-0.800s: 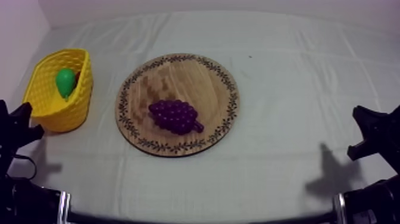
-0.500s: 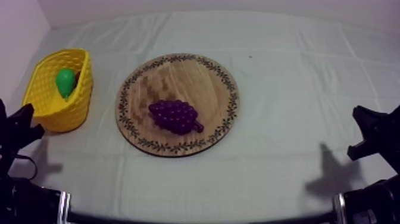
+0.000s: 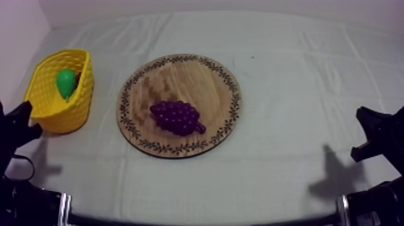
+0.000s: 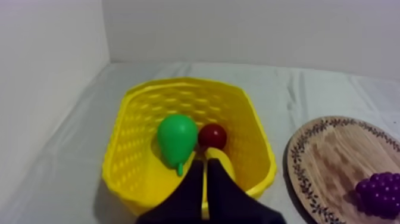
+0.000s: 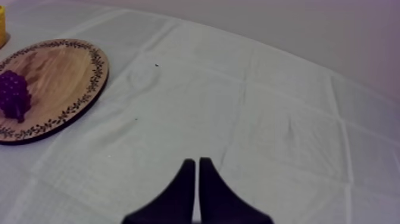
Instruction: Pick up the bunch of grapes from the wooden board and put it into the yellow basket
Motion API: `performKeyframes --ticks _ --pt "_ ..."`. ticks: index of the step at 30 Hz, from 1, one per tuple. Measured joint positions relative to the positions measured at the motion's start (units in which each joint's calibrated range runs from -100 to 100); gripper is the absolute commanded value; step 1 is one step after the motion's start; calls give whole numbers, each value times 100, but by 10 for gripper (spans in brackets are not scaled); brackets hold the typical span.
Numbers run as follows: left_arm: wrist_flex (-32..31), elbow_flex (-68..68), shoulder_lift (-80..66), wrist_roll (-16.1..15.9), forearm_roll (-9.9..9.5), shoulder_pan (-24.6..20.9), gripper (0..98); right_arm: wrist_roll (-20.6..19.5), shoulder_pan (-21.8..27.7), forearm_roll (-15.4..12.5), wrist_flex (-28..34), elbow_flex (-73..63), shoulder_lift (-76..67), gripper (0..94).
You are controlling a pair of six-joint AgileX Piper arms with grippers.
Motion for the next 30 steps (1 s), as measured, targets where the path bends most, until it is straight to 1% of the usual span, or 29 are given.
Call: performKeyframes --ticks 2,3,4,7,9,14,19,22,26,30 --pt "11 -163 119 -81 122 -31 0 0 0 0 0 0 0 4" --pt "11 -269 183 -116 122 -35 0 0 0 0 0 0 0 4" --pt "41 -388 273 -173 214 -35 0 0 0 0 0 0 0 4" --pt "194 -774 587 -354 379 -18 0 0 0 0 0 0 0 4" --pt "307 -1069 850 -443 441 -1 0 0 0 0 0 0 0 4" --pt "646 -1947 1548 -637 472 97 0 0 0 0 0 0 0 4" --pt "777 -2759 2322 -813 465 253 0 0 0 0 0 0 0 4" --pt "877 -3143 2782 -919 495 370 0 0 0 0 0 0 0 4" --pt "1068 -3632 3368 -1047 522 585 0 0 0 0 0 0 0 4" --pt "1287 -4106 3952 -1131 498 823 0 0 0 0 0 0 0 4"
